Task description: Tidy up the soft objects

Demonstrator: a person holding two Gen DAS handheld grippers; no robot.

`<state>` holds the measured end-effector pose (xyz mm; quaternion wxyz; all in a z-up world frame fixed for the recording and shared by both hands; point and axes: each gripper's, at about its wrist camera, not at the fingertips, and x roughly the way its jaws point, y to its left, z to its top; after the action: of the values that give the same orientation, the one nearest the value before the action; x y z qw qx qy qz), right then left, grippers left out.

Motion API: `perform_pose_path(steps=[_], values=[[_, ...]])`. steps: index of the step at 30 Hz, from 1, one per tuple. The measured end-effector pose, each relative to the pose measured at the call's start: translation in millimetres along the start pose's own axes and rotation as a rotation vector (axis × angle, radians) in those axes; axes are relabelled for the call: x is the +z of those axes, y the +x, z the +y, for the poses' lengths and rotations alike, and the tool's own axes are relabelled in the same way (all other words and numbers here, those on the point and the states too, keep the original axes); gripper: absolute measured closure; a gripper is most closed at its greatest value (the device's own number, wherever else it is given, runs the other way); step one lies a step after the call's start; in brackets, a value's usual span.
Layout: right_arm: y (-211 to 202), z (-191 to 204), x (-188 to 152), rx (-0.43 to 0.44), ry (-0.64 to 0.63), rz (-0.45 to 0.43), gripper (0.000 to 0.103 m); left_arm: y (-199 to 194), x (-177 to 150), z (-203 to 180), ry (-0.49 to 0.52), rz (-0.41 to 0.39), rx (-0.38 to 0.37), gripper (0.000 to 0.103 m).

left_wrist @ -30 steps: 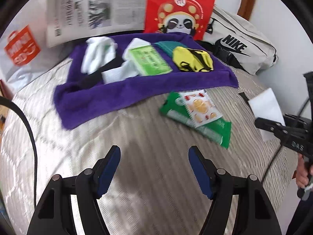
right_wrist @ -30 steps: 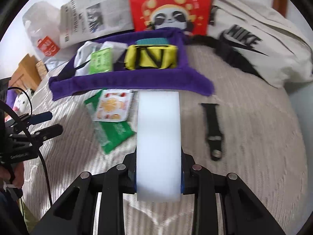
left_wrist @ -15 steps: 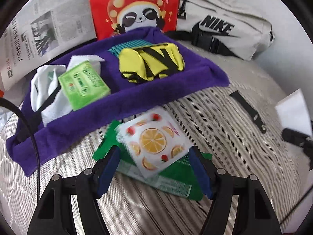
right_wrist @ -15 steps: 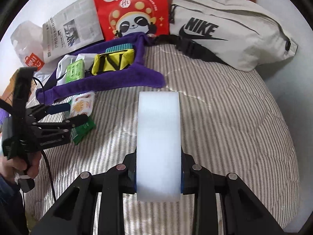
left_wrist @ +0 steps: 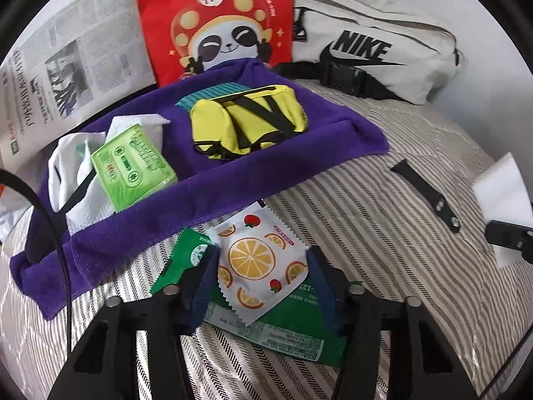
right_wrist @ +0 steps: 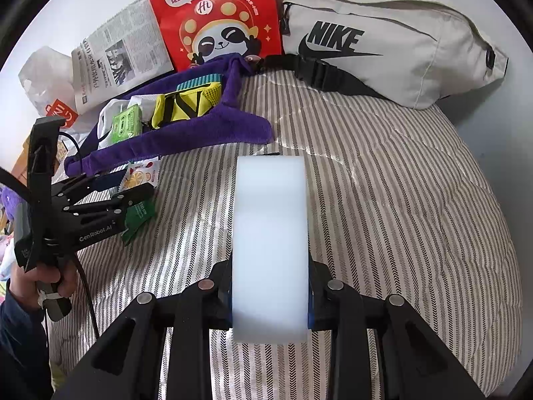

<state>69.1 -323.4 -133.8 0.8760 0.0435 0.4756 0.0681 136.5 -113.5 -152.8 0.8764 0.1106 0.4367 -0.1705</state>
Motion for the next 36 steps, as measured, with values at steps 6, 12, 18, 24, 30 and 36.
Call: perform_pose_path(steps=[6,12,18,24,30,36], values=[[-4,-3,-2,-0.002,0.019,-0.013,0.074,-7,2,17,-0.072,0.03,-0.108,0.094],[-11,-1,-3,-0.012,0.022,-0.029,0.074,-10,4,11,-0.051,0.041,-0.126,0.082],[-13,5,-8,-0.021,0.016,-0.025,0.074,-12,12,-33,0.1,0.061,-0.065,0.032],[-21,-1,-14,-0.049,0.021,-0.03,0.073,-23,12,-38,0.092,0.013,-0.188,0.032],[-31,-16,-19,-0.093,0.045,-0.036,0.073,-13,9,-44,0.219,0.012,-0.246,0.032],[-30,-25,-24,-0.116,0.057,-0.024,0.073,-14,-2,-61,0.421,-0.033,-0.195,0.015]])
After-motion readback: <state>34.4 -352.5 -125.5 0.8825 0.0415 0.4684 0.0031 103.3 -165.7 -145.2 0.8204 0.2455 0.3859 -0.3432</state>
